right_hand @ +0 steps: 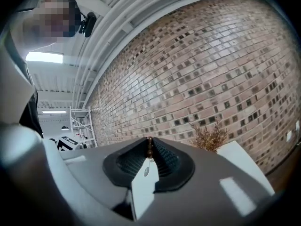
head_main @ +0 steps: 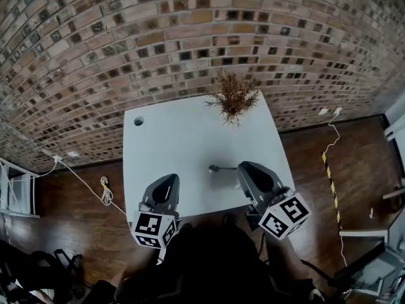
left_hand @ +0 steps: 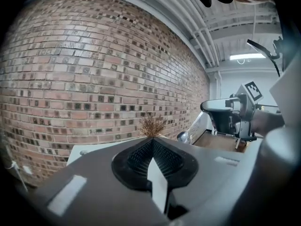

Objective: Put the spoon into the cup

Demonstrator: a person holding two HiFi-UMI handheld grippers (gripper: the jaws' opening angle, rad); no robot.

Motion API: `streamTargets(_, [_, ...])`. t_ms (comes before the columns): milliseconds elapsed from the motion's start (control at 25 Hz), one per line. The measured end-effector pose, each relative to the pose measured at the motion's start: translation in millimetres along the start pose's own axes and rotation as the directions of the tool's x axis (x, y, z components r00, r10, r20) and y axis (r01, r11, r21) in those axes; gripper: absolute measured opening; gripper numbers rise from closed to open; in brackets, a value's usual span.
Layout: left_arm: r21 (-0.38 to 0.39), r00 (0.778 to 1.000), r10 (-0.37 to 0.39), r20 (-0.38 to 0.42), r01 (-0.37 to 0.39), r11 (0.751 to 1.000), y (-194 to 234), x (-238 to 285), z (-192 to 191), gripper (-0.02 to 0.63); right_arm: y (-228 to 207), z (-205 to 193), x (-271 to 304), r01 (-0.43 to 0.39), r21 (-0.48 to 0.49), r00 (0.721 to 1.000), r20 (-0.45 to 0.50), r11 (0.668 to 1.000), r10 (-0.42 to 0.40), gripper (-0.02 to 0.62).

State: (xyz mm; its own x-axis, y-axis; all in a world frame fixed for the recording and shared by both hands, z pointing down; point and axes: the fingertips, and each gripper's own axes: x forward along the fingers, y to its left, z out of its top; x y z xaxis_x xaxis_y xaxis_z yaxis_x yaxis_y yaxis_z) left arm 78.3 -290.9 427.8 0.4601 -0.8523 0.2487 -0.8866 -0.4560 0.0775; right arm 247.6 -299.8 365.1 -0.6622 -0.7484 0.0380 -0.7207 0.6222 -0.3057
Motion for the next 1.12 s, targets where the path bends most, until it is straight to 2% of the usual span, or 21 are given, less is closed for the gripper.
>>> streamTargets(280, [-0.020, 0.999, 0.038, 0.014, -0.038, 0.999, -33.2, 31.8, 6.0, -0.006, -52.8, 15.3, -17.2, -0.027, -0.013, 1.000, -0.008, 1.000, 0.027, 0.046])
streamTargets(640, [-0.030, 0.995, 0.095, 0.012, -0.095, 0.995, -60.1, 51.0, 16.7, -0.006, -101.8, 4.2, -38.8, -0.041, 0.008, 0.997, -0.060, 0.999, 0.041, 0.046])
streamTargets(880, [-0.035, 0.998, 0.059, -0.029, -0.060, 0.998, -69.6, 67.7, 3.3, -0.006, -121.0, -14.5, -31.1, -0.022, 0.037, 0.995, -0.096, 0.999, 0.026, 0.046])
streamTargets(1120, [-0.054, 0.998, 0.027, -0.051, -0.030, 0.998, -57.6, 91.2, -13.1, -0.006, -138.0, -48.9, -20.8, 0.033, 0.053, 0.987, -0.160, 0.998, -0.024, 0.046])
